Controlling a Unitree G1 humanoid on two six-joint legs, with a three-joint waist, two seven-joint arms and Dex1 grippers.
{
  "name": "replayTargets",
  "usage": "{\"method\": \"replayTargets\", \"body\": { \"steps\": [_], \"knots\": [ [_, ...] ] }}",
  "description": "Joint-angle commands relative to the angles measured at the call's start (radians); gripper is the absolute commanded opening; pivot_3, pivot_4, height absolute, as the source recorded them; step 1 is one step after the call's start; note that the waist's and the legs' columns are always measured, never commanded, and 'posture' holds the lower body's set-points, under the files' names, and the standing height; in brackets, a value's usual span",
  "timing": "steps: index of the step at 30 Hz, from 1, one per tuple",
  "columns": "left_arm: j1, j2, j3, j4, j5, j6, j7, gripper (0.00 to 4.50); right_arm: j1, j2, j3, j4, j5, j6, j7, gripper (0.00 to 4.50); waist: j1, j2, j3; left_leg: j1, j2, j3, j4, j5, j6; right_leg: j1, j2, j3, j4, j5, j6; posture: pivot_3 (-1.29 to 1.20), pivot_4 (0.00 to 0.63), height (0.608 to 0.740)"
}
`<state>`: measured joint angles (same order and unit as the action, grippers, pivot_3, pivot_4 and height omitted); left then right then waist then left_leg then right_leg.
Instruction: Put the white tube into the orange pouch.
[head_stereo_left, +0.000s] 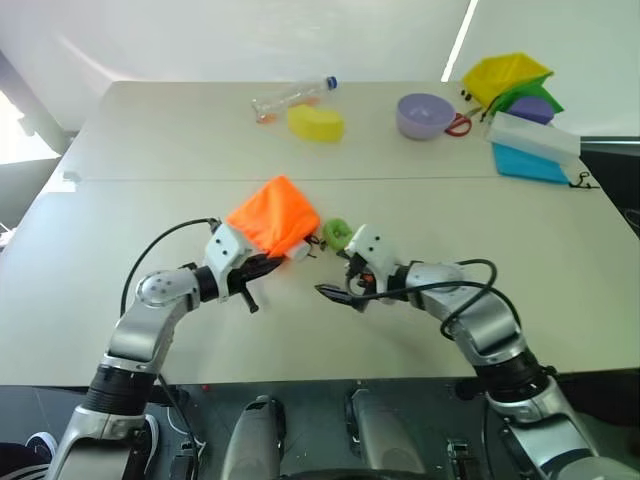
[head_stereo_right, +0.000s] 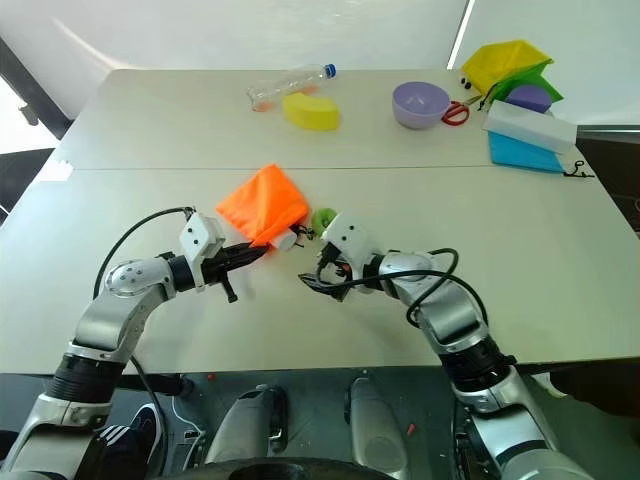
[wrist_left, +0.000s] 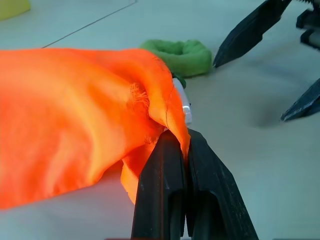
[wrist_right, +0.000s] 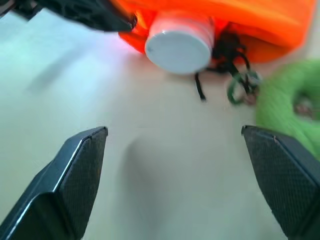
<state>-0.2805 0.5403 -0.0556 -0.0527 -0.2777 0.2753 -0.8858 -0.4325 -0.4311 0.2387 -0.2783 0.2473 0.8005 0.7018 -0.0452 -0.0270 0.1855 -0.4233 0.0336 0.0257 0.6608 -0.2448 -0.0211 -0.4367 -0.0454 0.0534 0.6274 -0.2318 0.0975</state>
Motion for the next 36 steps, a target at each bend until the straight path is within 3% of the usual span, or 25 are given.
{"method": "replayTargets", "body": {
  "steps": [1,11,15,22,25,30,32,36],
  "knots": [
    [0.014,0.032,0.045,-0.009,-0.032,-0.030,-0.040,0.00,-0.039,0.012,-0.119,-0.027,0.054,-0.015,-0.024,4.46,0.001,0.000,0.000,0.000,0.000,0.000,0.000,0.000,0.000,0.000,0.000,0.000,0.000,0.000,0.000,0.00,0.150,0.740],
    [0.026,0.077,0.070,0.015,-0.052,-0.041,-0.115,0.00,-0.060,0.080,0.002,0.174,-0.132,-0.263,-0.137,4.46,0.001,0.000,0.000,-0.003,0.000,0.002,0.000,0.000,0.000,-0.003,-0.001,0.000,0.000,0.000,0.000,0.00,0.150,0.740],
    [0.021,0.091,0.085,0.031,-0.059,-0.047,-0.128,0.00,-0.082,0.129,0.000,0.249,-0.160,-0.293,-0.190,4.46,0.001,0.000,0.000,-0.003,0.000,0.002,0.000,0.000,0.000,-0.003,0.000,0.000,0.001,0.000,0.000,0.00,0.150,0.740],
    [0.026,0.070,0.068,0.017,-0.046,-0.053,-0.108,0.00,-0.073,0.113,0.024,0.291,-0.195,-0.299,-0.150,4.46,0.002,0.000,0.000,-0.003,0.000,0.002,0.000,0.000,0.000,-0.003,0.000,0.000,0.001,0.000,0.000,0.00,0.150,0.740],
    [0.021,0.060,0.064,0.019,-0.041,-0.053,-0.104,0.00,-0.078,0.119,0.016,0.305,-0.186,-0.291,-0.135,3.63,0.001,0.000,0.000,-0.003,0.000,0.002,0.000,0.000,0.000,-0.003,0.000,0.000,0.001,0.000,0.001,0.00,0.150,0.740],
    [0.016,0.054,0.063,0.021,-0.041,-0.052,-0.104,0.00,-0.084,0.114,0.025,0.318,-0.218,-0.312,-0.139,0.90,0.001,0.000,0.000,-0.002,0.000,0.002,0.001,0.000,0.000,-0.003,0.001,0.000,0.003,0.000,0.001,0.00,0.150,0.740],
    [0.016,0.054,0.062,0.022,-0.038,-0.055,-0.105,0.00,-0.079,0.111,0.010,0.307,-0.214,-0.321,-0.140,0.04,0.001,0.000,0.000,-0.002,0.000,0.002,0.001,0.000,0.000,-0.003,0.001,0.000,0.003,0.000,0.001,0.00,0.150,0.740],
    [0.019,0.051,0.058,0.017,-0.040,-0.046,-0.107,0.00,-0.046,0.074,-0.027,0.242,-0.171,-0.326,-0.087,0.04,0.003,0.000,0.000,-0.002,0.000,0.002,0.001,0.000,0.000,-0.002,0.000,0.000,0.003,0.000,0.001,0.00,0.150,0.740]
  ]
}}
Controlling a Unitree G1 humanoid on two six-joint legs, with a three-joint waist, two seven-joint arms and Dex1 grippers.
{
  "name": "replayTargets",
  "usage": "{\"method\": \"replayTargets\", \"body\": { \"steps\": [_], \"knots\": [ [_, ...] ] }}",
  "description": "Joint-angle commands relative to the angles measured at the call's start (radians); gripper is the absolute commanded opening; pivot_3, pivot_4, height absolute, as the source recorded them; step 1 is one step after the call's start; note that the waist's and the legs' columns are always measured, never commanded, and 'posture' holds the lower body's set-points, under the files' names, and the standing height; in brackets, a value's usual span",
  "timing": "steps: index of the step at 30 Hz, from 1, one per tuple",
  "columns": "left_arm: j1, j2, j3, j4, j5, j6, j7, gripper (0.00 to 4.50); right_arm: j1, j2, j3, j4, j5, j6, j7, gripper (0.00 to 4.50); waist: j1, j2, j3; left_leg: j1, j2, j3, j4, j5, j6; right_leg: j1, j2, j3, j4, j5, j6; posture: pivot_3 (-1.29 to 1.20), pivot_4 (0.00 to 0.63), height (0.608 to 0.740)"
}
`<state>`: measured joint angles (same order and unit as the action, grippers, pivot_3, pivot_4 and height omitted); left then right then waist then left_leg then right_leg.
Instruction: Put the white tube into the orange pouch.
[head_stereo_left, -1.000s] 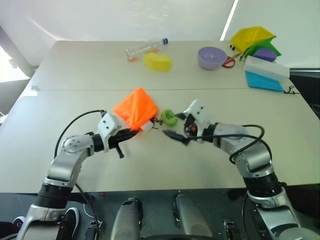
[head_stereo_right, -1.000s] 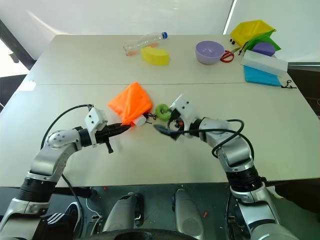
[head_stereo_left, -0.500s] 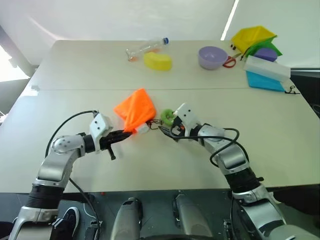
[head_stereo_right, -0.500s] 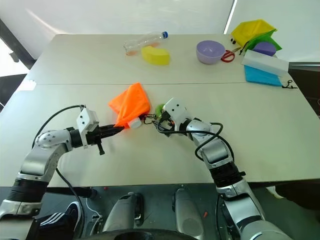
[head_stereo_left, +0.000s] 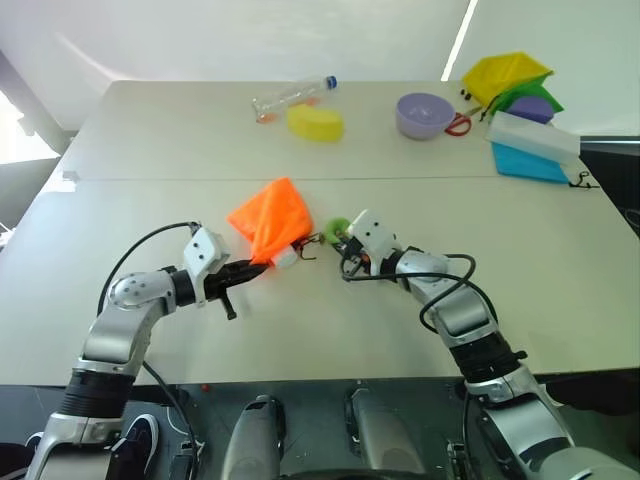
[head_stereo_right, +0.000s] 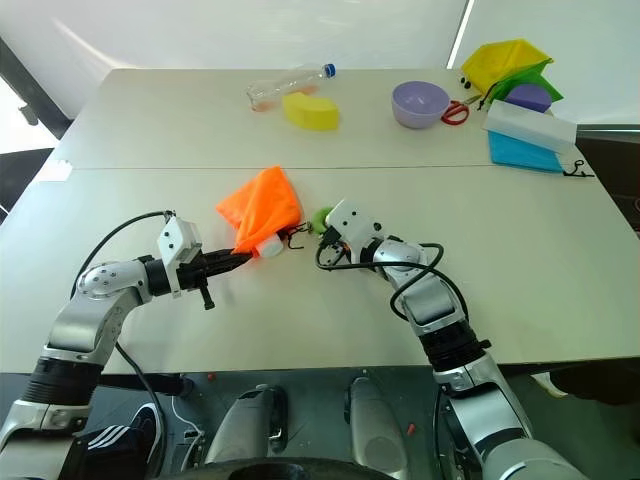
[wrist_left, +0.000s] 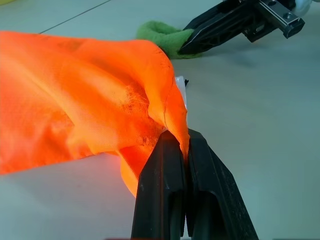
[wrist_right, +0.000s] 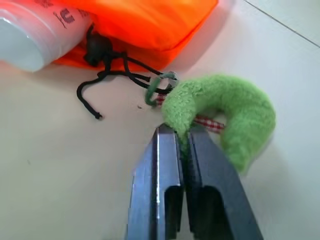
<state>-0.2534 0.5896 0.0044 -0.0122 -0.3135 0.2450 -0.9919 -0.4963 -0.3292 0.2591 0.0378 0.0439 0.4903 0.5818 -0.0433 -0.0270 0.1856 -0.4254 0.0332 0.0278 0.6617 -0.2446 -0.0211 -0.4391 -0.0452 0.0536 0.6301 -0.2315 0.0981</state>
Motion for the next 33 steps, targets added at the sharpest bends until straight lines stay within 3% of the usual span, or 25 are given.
{"method": "replayTargets", "body": {
  "steps": [1,9,19,33],
  "knots": [
    [-0.006,0.001,-0.005,-0.027,-0.003,-0.014,-0.002,0.00,0.030,-0.044,-0.059,-0.098,0.045,-0.010,0.049,0.04,0.003,0.000,0.000,0.000,0.000,0.000,0.000,0.000,0.000,0.000,0.000,0.000,0.000,0.000,0.000,0.00,0.150,0.740],
    [-0.003,-0.015,-0.031,-0.054,-0.026,0.028,-0.011,0.00,0.148,-0.166,-0.156,-0.351,0.168,0.074,0.143,0.04,0.002,0.000,0.000,0.000,0.000,0.000,0.000,0.000,0.000,0.001,0.000,0.000,0.000,0.000,0.000,0.00,0.150,0.740],
    [-0.030,-0.002,-0.067,-0.025,0.005,-0.031,-0.057,0.00,0.266,-0.296,-0.234,-0.479,0.264,0.126,0.215,0.04,0.005,0.000,0.000,0.001,-0.001,0.000,0.002,0.000,0.000,0.003,0.000,0.000,-0.001,0.000,0.000,0.00,0.150,0.740],
    [-0.028,0.030,-0.090,0.039,0.065,-0.169,-0.127,0.00,0.284,-0.411,-0.311,-0.320,0.206,-0.020,0.220,0.04,0.006,0.000,0.000,0.002,-0.001,0.000,0.002,0.000,0.000,0.003,0.000,0.000,-0.001,0.000,0.000,0.00,0.150,0.740]
  ]
}}
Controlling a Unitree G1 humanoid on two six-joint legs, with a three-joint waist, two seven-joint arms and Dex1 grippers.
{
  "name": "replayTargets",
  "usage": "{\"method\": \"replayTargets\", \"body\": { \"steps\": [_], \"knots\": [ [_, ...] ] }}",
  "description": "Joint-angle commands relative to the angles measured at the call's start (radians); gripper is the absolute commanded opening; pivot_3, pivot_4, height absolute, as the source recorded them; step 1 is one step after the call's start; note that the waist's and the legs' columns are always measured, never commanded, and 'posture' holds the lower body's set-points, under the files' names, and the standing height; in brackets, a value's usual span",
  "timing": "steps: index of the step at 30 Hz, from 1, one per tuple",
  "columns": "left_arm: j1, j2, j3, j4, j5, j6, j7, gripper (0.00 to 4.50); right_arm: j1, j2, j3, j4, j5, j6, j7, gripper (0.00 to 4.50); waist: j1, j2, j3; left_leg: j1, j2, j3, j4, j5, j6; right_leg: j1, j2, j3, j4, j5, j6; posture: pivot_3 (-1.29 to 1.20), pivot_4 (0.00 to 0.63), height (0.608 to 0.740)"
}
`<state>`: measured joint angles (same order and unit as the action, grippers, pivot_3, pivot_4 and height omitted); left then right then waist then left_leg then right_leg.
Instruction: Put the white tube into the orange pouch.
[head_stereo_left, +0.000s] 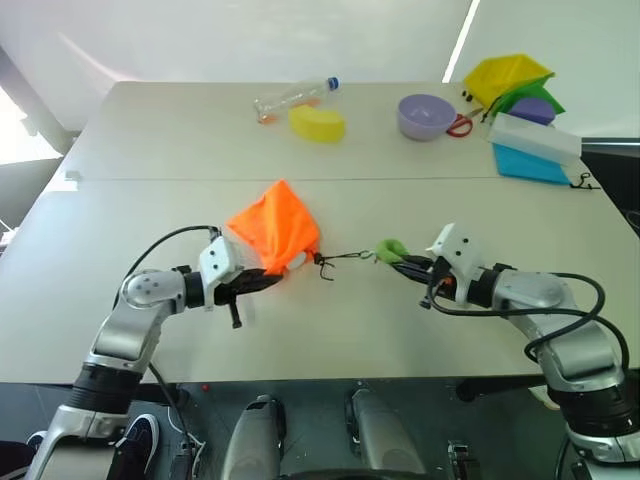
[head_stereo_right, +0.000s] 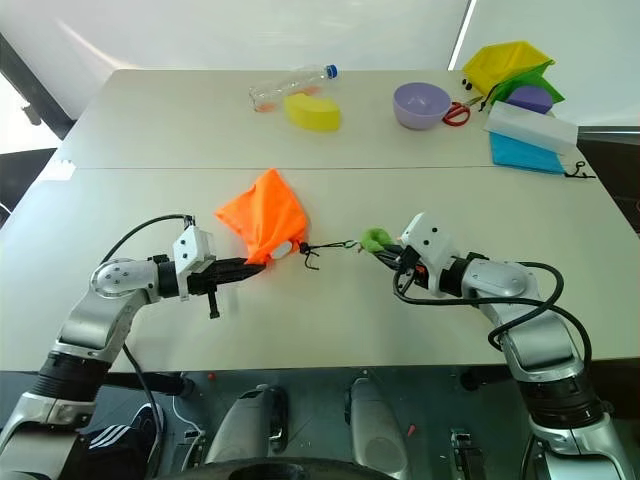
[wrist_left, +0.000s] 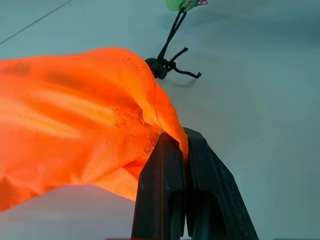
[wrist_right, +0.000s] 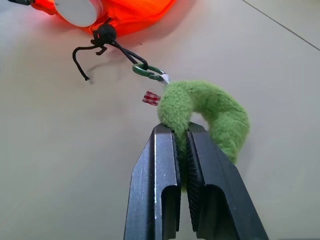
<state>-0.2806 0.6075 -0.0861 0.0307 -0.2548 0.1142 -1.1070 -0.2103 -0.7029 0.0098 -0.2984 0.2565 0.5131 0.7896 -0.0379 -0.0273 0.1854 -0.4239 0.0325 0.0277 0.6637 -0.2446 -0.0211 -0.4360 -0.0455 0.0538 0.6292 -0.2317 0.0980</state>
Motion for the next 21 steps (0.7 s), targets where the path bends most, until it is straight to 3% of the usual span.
{"method": "replayTargets", "body": {
  "steps": [1,12,16,19,21],
  "knots": [
    [0.002,0.013,0.000,-0.002,0.007,-0.043,-0.014,0.00,0.002,-0.048,-0.066,0.024,-0.004,-0.050,0.020,0.04,0.002,0.000,0.000,0.000,0.000,0.000,0.000,0.000,0.000,0.000,0.000,0.000,0.000,0.000,0.000,0.00,0.150,0.740],
    [0.010,0.054,0.010,0.036,0.014,-0.079,-0.038,0.00,0.022,-0.115,-0.115,0.095,-0.001,-0.114,0.056,0.04,0.003,0.000,0.000,0.001,0.000,0.000,0.000,0.000,0.000,0.001,0.000,0.000,0.001,0.000,0.000,0.00,0.150,0.740],
    [0.021,0.043,0.000,0.012,-0.041,0.006,-0.056,0.00,0.026,-0.104,-0.104,0.085,0.009,-0.113,0.059,0.04,0.003,0.000,0.000,0.001,0.000,0.000,0.001,0.000,0.000,0.001,0.000,0.000,0.001,0.000,0.000,0.00,0.150,0.740],
    [0.027,0.021,0.001,-0.022,-0.096,0.078,-0.061,0.87,0.023,-0.093,-0.095,0.077,0.009,-0.110,0.051,0.00,0.003,0.000,0.000,0.001,0.000,0.000,0.001,0.000,0.000,0.001,0.000,0.000,0.001,0.000,0.000,0.00,0.150,0.740],
    [0.031,0.021,0.001,-0.048,-0.103,0.095,-0.057,1.81,0.023,-0.090,-0.090,0.073,0.009,-0.108,0.049,0.00,0.003,0.000,0.000,0.001,0.000,0.000,0.001,0.000,0.000,0.002,0.000,0.000,0.001,0.000,0.000,0.00,0.150,0.740]
  ]
}}
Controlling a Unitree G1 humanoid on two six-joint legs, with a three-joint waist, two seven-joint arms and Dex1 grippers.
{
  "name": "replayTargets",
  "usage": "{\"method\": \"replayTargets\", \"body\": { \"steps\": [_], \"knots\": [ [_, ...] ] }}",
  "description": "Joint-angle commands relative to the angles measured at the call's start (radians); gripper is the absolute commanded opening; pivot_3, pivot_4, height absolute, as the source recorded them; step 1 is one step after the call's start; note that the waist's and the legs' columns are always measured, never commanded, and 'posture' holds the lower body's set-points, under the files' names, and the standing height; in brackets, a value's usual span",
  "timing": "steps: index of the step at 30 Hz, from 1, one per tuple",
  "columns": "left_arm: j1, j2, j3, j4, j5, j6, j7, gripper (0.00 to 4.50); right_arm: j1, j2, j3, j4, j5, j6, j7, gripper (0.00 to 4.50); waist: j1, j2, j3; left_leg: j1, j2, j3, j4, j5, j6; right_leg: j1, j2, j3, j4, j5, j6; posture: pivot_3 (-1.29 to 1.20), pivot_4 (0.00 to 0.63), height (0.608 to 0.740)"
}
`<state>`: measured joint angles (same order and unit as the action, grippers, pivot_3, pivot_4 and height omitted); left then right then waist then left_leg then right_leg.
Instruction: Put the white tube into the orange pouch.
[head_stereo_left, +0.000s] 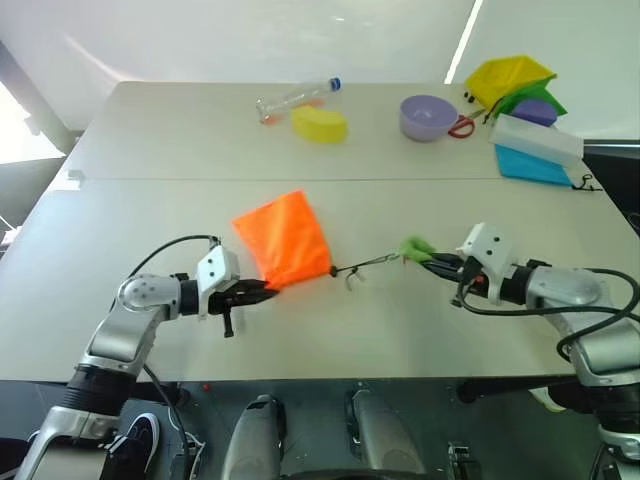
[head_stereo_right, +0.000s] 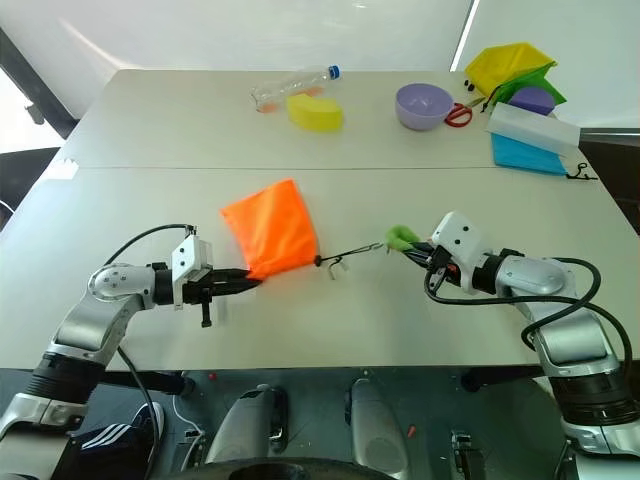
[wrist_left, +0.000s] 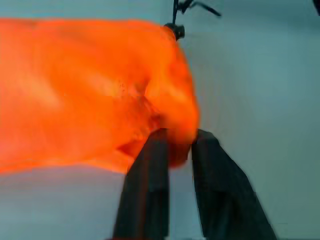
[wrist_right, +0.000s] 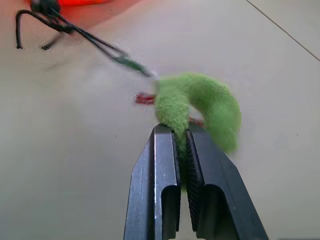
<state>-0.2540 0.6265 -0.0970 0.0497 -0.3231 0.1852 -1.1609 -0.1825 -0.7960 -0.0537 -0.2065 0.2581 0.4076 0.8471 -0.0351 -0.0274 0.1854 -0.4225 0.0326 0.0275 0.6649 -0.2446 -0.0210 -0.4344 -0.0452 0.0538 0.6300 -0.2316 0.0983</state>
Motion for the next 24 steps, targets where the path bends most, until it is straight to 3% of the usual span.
{"method": "replayTargets", "body": {
  "steps": [1,2,12,18,24],
  "knots": [
    [0.005,0.006,0.014,-0.080,-0.043,0.032,-0.012,2.34,-0.003,0.003,-0.024,-0.023,0.008,-0.003,-0.007,0.00,0.000,0.000,0.000,0.000,0.000,0.000,0.000,0.000,0.000,0.000,0.000,0.000,0.000,0.000,0.000,0.00,0.150,0.740],
    [0.001,0.008,0.020,-0.087,-0.053,0.043,-0.015,2.80,-0.003,0.004,-0.022,-0.025,0.010,-0.003,-0.006,0.00,0.000,0.000,0.000,0.000,0.000,0.000,0.000,0.000,0.000,0.000,0.000,0.000,0.000,0.000,0.000,0.00,0.150,0.740],
    [-0.182,0.094,0.114,-0.147,-0.324,0.397,-0.103,2.80,-0.008,0.015,-0.016,-0.034,0.010,0.005,-0.012,0.00,0.000,0.000,0.000,0.003,0.000,-0.001,0.001,0.000,0.000,0.003,0.001,0.000,0.001,0.000,0.000,0.00,0.150,0.740],
    [-0.410,-0.043,0.023,0.065,-0.198,0.311,-0.042,2.80,-0.017,0.026,-0.004,-0.020,-0.007,-0.004,-0.025,0.00,0.017,0.000,0.000,0.006,-0.001,0.000,0.001,0.000,0.000,0.007,0.001,0.000,0.000,0.000,0.000,0.00,0.150,0.740],
    [-0.606,-0.195,-0.134,0.334,-0.062,0.224,-0.143,2.80,-0.029,0.037,0.010,-0.010,-0.028,-0.009,-0.039,0.00,0.023,0.000,0.000,0.007,-0.001,0.000,0.002,0.000,0.000,0.008,0.001,0.000,0.000,0.000,0.000,0.00,0.150,0.740]
  ]
}}
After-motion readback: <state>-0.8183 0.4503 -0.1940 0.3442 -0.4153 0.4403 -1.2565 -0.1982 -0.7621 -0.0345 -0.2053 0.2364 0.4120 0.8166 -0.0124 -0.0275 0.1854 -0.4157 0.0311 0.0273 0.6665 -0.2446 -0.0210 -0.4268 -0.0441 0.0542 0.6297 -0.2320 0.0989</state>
